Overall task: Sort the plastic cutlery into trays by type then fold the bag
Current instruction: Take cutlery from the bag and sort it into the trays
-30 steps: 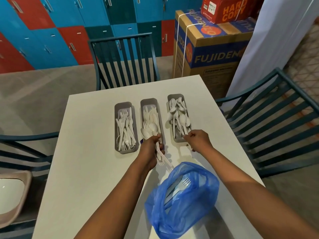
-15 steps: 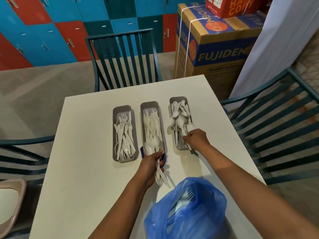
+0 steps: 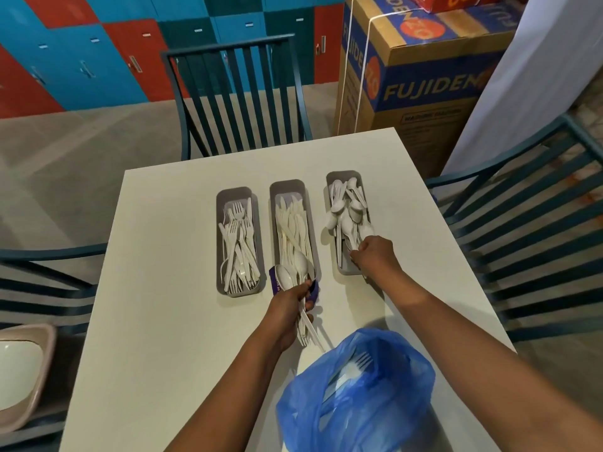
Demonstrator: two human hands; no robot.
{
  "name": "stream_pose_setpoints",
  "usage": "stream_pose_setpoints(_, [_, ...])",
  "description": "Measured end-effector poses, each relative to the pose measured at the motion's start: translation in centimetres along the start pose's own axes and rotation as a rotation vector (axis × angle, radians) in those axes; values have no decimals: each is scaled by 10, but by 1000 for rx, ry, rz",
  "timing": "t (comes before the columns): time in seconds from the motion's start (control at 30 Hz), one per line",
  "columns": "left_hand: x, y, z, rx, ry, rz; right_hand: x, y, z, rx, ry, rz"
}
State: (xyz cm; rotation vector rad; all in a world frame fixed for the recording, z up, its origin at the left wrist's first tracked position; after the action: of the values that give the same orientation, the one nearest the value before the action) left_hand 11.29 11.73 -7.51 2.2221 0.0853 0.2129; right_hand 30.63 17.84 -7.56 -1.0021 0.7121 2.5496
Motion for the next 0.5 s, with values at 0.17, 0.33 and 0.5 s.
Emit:
stream_pose_setpoints(0.17, [-2,5,0,-13,20,-6,2,2,-1,-16,43,-39])
stream_pose_setpoints(0.33, [-5,8,0,-11,14,-18,4,7,1,-53,123,-52])
stream_pose_setpoints(0.5, [-6,9,1,-12,9,-5,3,12,0,-72,159,-52])
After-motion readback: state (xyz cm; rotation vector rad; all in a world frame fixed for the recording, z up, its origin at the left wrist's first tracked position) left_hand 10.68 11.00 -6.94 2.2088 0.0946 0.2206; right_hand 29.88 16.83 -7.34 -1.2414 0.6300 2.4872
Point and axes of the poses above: each hand's wrist, its own y-axis away from the middle knuckle, its own x-axis out of the palm, z = x × y, the point moved 5 cm from there along -y, towards the middle knuckle, and after that the axes turned 6 degrees about -z, right-handed, at the moved point
